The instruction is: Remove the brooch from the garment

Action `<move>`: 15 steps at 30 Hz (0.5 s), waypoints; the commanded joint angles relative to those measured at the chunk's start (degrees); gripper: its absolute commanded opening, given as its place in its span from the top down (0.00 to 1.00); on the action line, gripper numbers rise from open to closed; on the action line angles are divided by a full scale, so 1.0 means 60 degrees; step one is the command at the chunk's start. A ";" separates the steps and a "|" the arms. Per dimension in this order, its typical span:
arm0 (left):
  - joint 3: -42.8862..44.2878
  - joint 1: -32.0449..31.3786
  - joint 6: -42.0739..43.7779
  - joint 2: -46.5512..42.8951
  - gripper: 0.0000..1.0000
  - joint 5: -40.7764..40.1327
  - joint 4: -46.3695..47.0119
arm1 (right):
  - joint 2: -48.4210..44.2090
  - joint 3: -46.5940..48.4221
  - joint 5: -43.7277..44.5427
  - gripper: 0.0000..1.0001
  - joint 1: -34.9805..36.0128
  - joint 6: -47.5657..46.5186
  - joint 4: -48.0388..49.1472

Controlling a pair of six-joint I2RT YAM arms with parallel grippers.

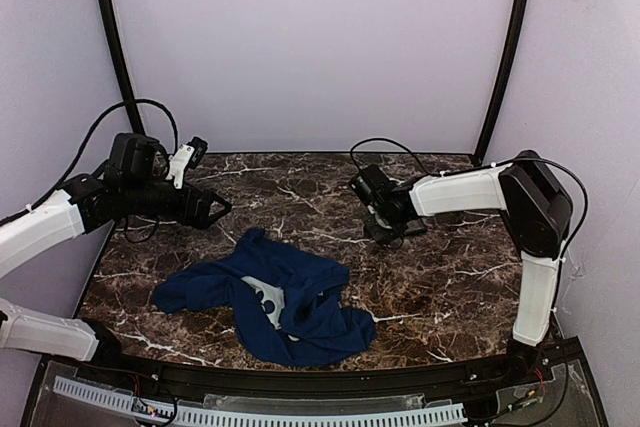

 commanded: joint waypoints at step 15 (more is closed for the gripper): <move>-0.0022 0.0061 0.0051 0.0176 0.01 0.0206 -0.0170 | 0.0202 0.0666 -0.1107 0.53 -0.0366 0.0255 -0.0003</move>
